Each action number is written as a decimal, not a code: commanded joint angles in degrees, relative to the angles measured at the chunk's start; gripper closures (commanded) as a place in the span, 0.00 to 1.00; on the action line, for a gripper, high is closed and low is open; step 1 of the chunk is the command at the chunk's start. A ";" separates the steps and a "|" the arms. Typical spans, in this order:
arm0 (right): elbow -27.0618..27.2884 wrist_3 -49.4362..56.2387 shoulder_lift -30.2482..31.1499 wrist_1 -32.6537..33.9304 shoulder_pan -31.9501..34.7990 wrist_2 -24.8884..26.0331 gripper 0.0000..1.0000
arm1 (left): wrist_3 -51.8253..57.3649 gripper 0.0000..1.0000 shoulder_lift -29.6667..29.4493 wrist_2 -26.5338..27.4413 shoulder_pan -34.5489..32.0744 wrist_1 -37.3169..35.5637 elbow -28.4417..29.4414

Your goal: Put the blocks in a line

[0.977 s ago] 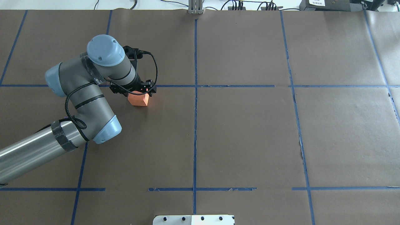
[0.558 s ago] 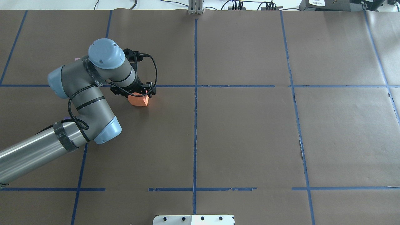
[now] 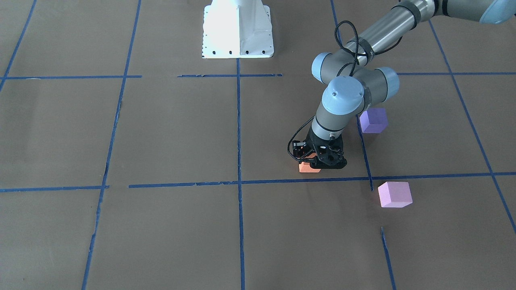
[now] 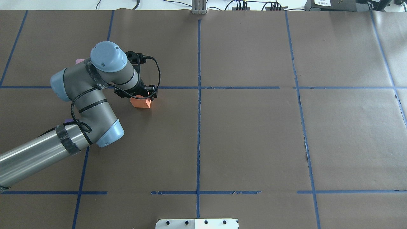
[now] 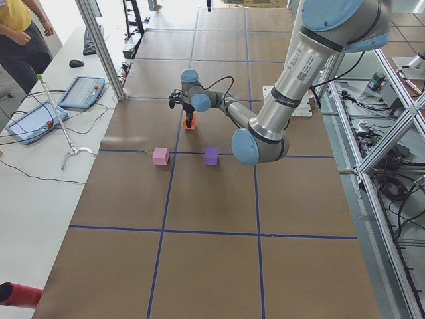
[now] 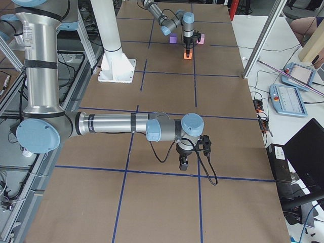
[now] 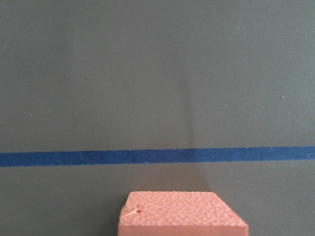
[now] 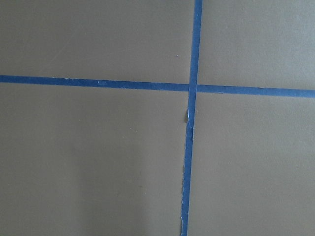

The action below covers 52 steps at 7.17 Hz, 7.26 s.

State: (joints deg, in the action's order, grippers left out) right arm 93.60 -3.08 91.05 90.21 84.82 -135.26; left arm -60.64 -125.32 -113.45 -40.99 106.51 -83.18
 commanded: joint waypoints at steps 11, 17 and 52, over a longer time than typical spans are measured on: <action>0.00 0.00 0.00 -0.03 0.00 0.00 0.00 | 18.02 0.78 16.78 -10.74 -13.59 1.15 -3.32; 0.00 0.00 0.00 0.05 0.00 0.00 0.00 | 14.15 0.78 16.42 -13.72 -13.07 6.61 0.73; 0.00 0.00 0.00 -0.03 0.00 0.00 0.00 | 60.21 0.00 32.33 -20.14 -50.68 -11.06 -3.40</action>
State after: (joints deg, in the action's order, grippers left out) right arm 93.60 -3.08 91.05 90.21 84.82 -135.26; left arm -0.23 -93.43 -133.61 -91.64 95.48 -86.58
